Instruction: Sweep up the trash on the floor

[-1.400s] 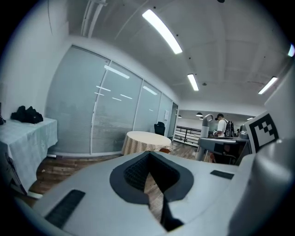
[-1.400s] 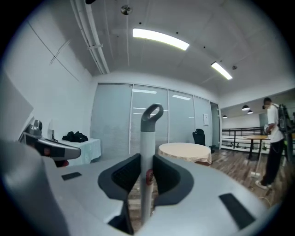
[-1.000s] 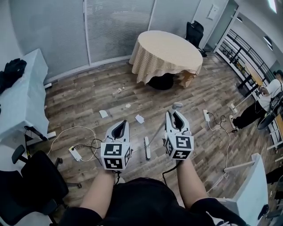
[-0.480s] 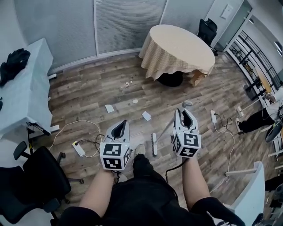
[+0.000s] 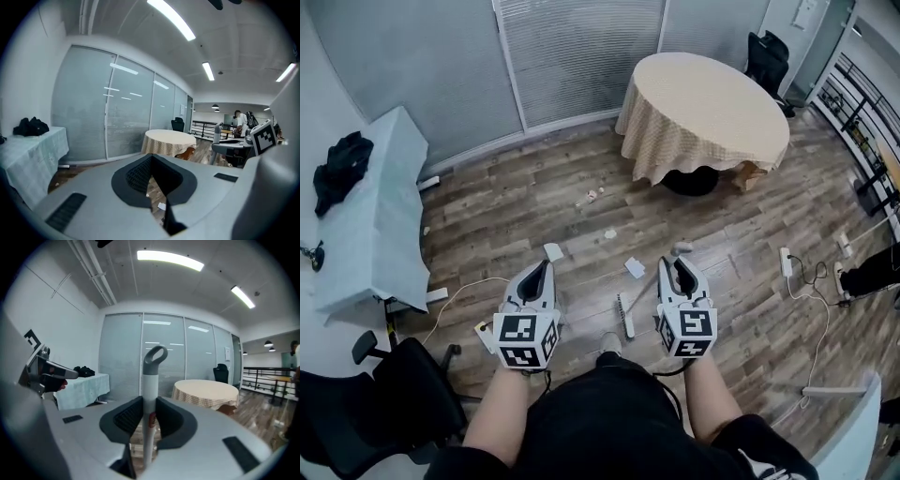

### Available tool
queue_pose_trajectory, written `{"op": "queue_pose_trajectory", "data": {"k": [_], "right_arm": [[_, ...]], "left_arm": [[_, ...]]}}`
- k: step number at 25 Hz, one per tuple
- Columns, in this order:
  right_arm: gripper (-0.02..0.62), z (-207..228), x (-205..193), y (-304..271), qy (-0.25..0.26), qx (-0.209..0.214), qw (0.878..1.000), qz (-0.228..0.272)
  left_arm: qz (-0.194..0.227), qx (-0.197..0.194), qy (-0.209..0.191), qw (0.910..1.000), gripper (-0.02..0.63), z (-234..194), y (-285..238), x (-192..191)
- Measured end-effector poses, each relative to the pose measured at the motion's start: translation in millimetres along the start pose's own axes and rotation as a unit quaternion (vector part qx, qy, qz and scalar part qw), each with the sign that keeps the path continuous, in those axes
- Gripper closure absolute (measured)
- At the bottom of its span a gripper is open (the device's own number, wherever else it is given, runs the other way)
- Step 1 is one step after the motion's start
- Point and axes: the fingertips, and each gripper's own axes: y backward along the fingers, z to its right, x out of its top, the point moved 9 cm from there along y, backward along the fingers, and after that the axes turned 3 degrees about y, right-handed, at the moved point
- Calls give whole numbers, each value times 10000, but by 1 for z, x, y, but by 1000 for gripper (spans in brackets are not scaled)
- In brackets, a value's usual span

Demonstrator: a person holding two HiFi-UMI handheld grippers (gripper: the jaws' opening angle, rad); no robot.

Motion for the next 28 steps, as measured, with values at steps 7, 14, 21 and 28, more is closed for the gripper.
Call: {"op": "queue_pose_trajectory", "data": {"k": [7, 14, 21, 28], "right_arm": [[500, 19, 9, -82, 56, 655, 9978, 69], [500, 7, 19, -161, 412, 1239, 9913, 173], [500, -28, 35, -225, 645, 1422, 9877, 98], [500, -64, 55, -295, 486, 1134, 9922, -177]], "left_arm": [[-134, 469, -201, 9986, 612, -9, -57, 13], [-299, 1080, 115, 9936, 612, -40, -94, 16], [-399, 1040, 162, 9936, 612, -90, -125, 11], [-499, 435, 318, 9973, 612, -182, -189, 7]]}}
